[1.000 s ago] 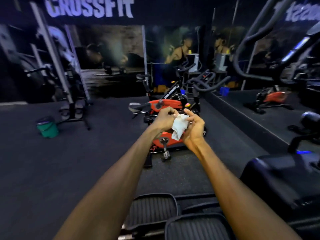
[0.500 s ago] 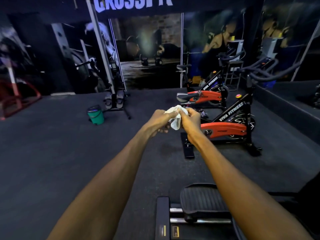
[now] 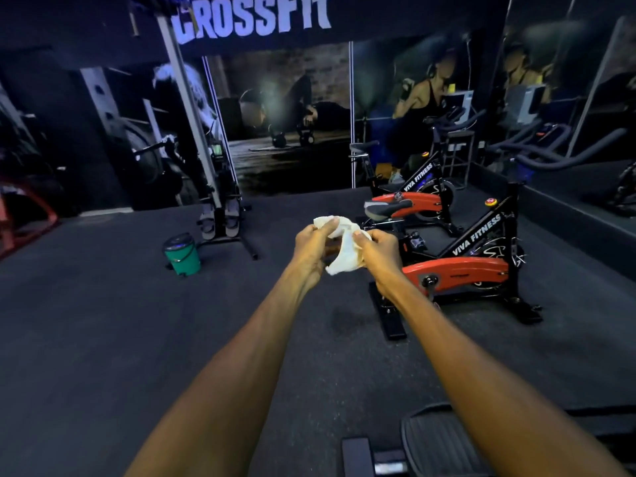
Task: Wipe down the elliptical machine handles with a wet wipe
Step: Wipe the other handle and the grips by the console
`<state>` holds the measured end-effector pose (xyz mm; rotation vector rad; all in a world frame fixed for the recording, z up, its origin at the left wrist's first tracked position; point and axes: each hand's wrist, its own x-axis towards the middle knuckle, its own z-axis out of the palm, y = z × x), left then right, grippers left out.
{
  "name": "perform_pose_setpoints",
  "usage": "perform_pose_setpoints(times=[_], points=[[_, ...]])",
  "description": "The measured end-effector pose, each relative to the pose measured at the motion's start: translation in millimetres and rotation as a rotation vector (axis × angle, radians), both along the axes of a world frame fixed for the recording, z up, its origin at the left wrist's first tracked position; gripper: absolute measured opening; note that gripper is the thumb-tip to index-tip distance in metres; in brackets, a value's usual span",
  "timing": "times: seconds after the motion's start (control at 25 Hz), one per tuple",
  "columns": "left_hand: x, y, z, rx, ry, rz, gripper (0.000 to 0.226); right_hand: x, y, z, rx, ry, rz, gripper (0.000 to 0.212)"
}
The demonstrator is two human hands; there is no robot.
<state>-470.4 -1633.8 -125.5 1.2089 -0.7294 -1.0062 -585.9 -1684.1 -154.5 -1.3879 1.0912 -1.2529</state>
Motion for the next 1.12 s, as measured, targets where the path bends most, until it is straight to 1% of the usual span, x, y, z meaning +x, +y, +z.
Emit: perform_pose_setpoints(times=[0.08,0.12,0.2,0.24,0.28,0.36,0.44,0.52,0.56,0.6,0.64,0.68,0.76,0.84,0.96,1.04,1.12], points=[[23,-30,3,0.004,-0.012,-0.134,0.037,26,-30,0,0.013,-0.027,-0.054,0.017],[35,-46,7,0.017,-0.051,-0.185,0.037,39,-45,2,0.030,-0.046,-0.093,0.017],[61,-82,10,0.028,-0.170,-0.211,0.024,62,-75,8,0.053,-0.062,-0.139,0.020],[72,-97,14,0.032,-0.220,-0.188,0.018,70,-89,11,0.061,-0.075,-0.156,0.020],[84,-115,19,0.045,-0.256,-0.161,0.017,79,-105,14,0.066,-0.083,-0.176,0.018],[106,-155,21,0.077,-0.270,-0.119,0.020,95,-135,17,0.079,-0.089,-0.207,0.017],[119,-193,21,0.074,-0.264,-0.111,0.021,107,-168,18,0.105,-0.152,-0.230,0.020],[126,-239,20,0.062,-0.210,-0.177,0.009,116,-205,19,0.113,-0.231,-0.285,0.020],[126,-253,20,0.067,-0.147,-0.240,0.008,117,-215,21,0.109,-0.244,-0.291,0.019],[127,-270,23,0.087,-0.095,-0.330,0.018,121,-231,22,0.093,-0.244,-0.307,0.018],[127,-289,25,0.101,-0.072,-0.430,0.025,125,-248,22,0.071,-0.236,-0.331,0.017],[128,-312,25,0.107,-0.086,-0.513,0.024,128,-266,23,0.047,-0.228,-0.370,0.017],[127,-360,28,0.094,-0.144,-0.566,0.009,128,-301,25,0.028,-0.212,-0.491,0.019],[118,-399,40,0.073,-0.109,-0.588,0.015,121,-332,28,0.031,-0.242,-0.587,0.022],[93,-450,46,0.051,-0.010,-0.715,0.018,103,-366,30,0.041,-0.324,-0.599,0.025],[68,-482,44,0.029,-0.054,-0.769,0.016,86,-381,35,0.057,-0.364,-0.585,0.025],[38,-512,42,-0.015,-0.111,-0.824,0.013,63,-395,40,0.036,-0.380,-0.589,0.014]])
